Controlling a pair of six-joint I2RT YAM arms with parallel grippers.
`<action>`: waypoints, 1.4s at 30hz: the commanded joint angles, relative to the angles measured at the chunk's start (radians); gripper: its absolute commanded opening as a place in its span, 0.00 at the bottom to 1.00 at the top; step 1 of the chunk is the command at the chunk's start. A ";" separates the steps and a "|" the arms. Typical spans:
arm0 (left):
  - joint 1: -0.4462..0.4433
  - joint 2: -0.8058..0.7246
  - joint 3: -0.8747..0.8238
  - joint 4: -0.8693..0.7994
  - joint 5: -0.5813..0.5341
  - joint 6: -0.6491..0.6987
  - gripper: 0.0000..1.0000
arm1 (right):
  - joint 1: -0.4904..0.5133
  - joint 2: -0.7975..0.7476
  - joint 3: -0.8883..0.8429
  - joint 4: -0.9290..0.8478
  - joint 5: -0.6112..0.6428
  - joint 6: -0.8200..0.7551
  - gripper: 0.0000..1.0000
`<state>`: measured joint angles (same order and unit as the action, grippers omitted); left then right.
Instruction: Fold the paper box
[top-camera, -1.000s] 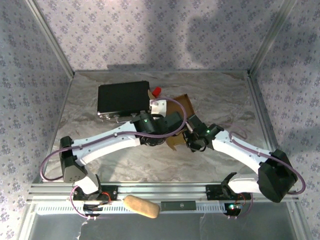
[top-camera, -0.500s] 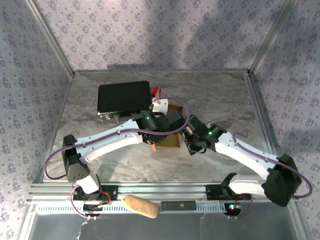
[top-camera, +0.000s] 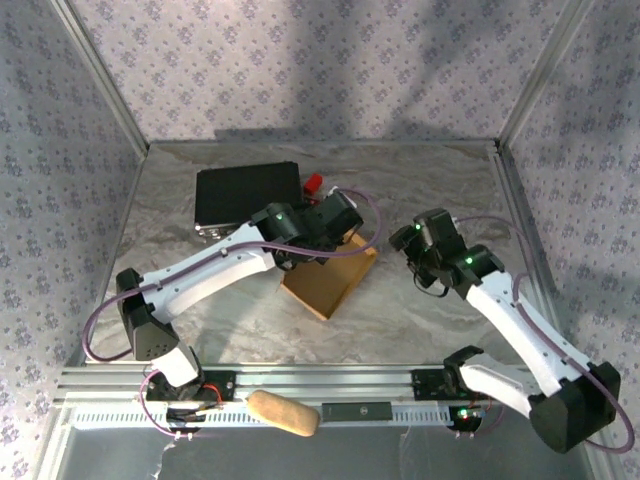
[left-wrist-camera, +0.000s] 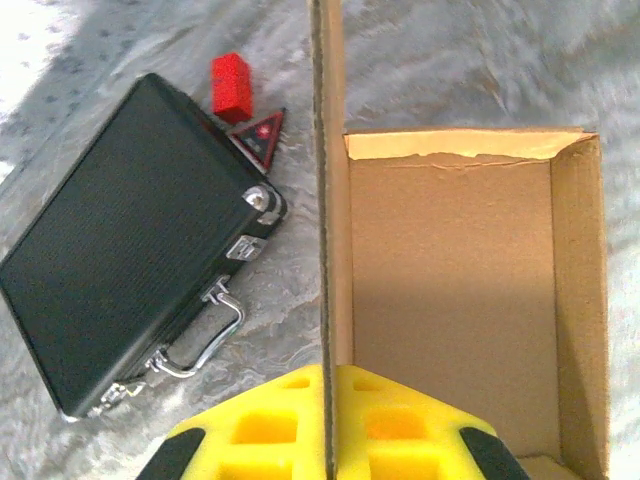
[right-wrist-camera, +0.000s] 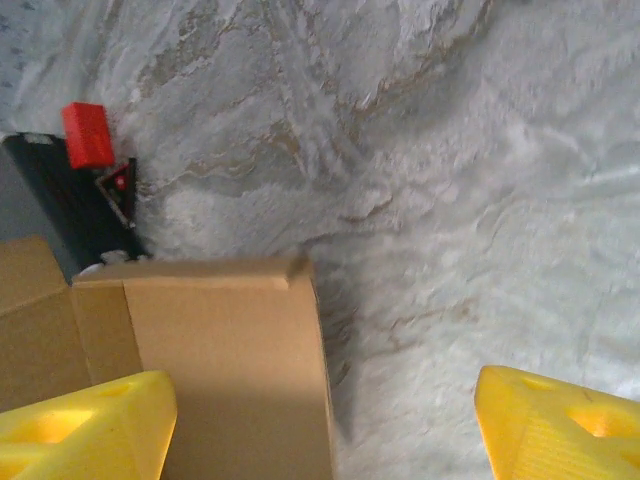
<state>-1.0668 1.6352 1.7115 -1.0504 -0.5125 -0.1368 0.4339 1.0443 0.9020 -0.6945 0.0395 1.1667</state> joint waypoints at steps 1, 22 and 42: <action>0.044 -0.037 -0.035 0.003 0.116 0.263 0.00 | -0.048 0.071 -0.002 0.028 -0.085 -0.319 0.77; 0.188 -0.136 -0.296 0.284 0.391 0.821 0.38 | -0.074 0.066 0.088 0.075 -0.086 -0.694 0.72; 0.443 -0.331 -0.286 -0.118 0.392 0.492 0.77 | 0.105 0.393 0.344 -0.016 -0.066 -1.288 0.75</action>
<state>-0.6254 1.3304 1.4620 -1.0496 -0.1642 0.4118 0.5625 1.4387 1.2236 -0.6811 0.0105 -0.0483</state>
